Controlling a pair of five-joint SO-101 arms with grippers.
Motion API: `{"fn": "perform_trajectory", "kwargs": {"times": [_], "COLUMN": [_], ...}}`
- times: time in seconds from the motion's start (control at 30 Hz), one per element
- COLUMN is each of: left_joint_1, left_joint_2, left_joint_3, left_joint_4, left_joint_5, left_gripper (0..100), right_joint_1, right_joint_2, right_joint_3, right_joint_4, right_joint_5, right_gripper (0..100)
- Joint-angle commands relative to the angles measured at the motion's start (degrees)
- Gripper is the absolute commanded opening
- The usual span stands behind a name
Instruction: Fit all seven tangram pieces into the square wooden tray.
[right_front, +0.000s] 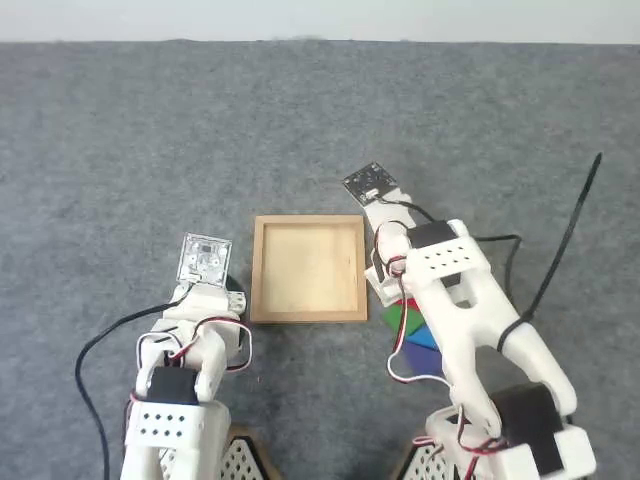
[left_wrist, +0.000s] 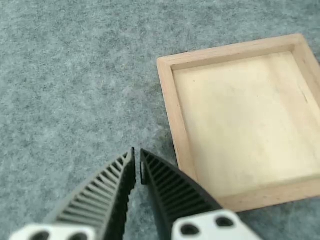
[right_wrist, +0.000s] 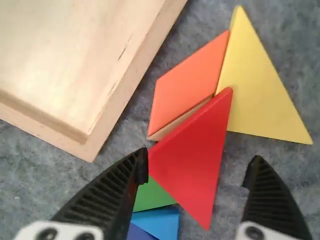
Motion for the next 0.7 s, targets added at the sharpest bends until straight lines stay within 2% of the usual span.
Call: {"fn": "perform_trajectory", "kwargs": {"times": [0.0, 0.33, 0.67], "left_joint_1": [-0.2, -0.2, -0.2], "left_joint_2": [-0.7, -0.7, -0.7], "left_joint_3": [-0.5, -0.5, -0.5], "left_joint_4": [0.1, 0.1, 0.1], "left_joint_5": [0.5, 0.5, 0.5], "left_gripper": [2, 2, 2], "right_joint_1": [1.0, 0.0, -1.0], "right_joint_2": [-0.3, 0.5, 11.6], "right_joint_3": [0.3, 3.0, -1.4], "right_joint_4": [-0.7, -1.1, -3.3], "right_joint_5": [-0.7, 1.4, 1.8], "right_gripper": [32.9, 33.6, 33.3]}}
